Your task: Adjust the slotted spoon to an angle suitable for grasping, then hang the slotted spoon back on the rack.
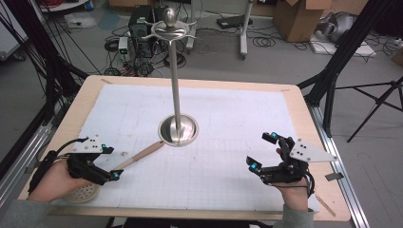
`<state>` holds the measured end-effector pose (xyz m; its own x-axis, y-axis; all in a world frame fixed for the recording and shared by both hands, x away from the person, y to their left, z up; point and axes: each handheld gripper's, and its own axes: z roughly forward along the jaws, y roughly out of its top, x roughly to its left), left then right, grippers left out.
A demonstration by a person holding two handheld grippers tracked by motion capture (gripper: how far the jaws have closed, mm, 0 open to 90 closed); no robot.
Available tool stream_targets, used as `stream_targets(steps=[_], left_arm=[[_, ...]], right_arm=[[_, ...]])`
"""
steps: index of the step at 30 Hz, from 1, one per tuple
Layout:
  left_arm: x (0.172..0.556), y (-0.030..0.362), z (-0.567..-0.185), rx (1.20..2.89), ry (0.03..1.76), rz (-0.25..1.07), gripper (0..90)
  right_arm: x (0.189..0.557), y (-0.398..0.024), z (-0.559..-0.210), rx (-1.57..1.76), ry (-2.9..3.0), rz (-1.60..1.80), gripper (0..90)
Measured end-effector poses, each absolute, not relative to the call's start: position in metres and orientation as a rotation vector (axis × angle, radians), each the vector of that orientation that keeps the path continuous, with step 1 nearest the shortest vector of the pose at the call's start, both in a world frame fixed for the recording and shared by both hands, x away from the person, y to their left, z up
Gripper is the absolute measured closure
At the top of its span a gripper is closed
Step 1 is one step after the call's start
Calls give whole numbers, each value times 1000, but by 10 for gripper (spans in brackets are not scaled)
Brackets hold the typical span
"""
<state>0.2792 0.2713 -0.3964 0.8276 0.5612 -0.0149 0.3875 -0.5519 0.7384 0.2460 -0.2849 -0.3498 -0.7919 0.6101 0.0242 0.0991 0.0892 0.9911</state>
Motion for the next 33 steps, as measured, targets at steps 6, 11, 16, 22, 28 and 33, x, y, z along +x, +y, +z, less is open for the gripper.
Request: stream_targets(steps=[6, 11, 16, 22, 28, 33], left_arm=[[277, 272, -397, 2224, 703, 290, 109], [277, 272, -398, 2236, 715, 300, 110], [278, 269, -400, 2261, 711, 307, 122], [279, 266, -403, 2285, 717, 314, 166], [281, 264, -407, 2322, 732, 303, 225], [281, 264, -410, 2367, 748, 272, 336]], right_arm=[[249, -284, -349, 689, 1971, 1764, 47], [250, -285, -349, 683, 1966, 1766, 48], [249, -285, -349, 694, 1969, 1766, 48], [249, -284, -349, 682, 1962, 1759, 48], [248, -285, -348, 676, 1956, 1769, 48], [249, -284, -348, 677, 1970, 1770, 48]])
